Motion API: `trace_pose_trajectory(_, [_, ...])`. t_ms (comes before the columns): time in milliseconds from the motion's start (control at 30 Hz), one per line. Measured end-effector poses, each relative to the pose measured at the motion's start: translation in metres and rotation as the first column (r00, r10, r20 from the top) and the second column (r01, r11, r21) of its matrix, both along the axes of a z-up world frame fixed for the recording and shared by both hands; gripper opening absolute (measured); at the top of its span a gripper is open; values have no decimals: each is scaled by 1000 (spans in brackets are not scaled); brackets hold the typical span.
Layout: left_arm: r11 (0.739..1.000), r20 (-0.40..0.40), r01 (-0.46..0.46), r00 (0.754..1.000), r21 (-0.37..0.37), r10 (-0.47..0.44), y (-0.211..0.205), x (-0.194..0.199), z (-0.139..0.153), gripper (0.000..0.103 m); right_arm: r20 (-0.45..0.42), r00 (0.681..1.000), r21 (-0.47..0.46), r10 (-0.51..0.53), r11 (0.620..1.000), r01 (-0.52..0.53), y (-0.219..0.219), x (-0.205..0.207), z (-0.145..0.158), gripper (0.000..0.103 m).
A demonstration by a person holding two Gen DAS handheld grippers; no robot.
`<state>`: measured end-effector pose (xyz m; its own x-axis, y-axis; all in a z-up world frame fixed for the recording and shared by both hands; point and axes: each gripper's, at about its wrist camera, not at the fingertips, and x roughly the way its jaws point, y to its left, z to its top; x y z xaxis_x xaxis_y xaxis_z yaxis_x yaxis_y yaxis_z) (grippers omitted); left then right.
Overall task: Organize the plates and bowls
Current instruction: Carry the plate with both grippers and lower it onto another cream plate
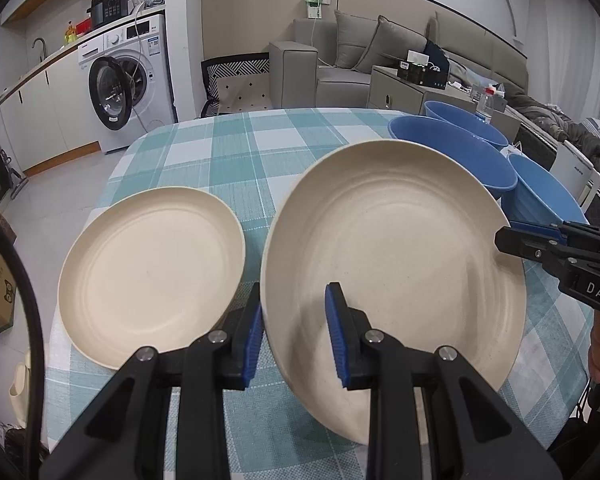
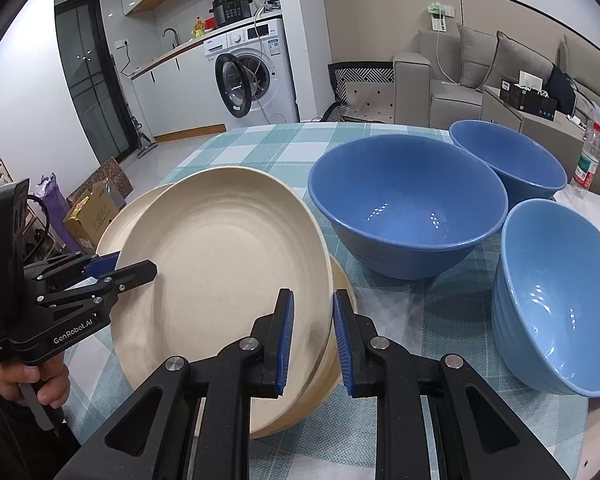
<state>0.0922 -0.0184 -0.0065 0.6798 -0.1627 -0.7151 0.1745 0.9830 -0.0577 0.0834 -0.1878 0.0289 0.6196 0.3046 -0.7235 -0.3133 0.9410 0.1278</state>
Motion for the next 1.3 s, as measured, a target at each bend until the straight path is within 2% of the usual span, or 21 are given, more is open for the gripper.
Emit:
trace_pose_trajectory(467, [1000,-22,2,1000,6,-2,-2,5,-12,27,-37,999,-40,-10,999,9,4,9,-20,22])
trace_pose_trajectory(933, [999,-30,9,1000,38,-8,-9,7,-23,27,-30,999,-90,-32,996,29,10,9,-29,23])
trace_pose_trajectory(1300, [996,-3,7,1000,92,-7,-18,5,-25,28,-22,999,-135,-46,990,43,16,7,-37,23])
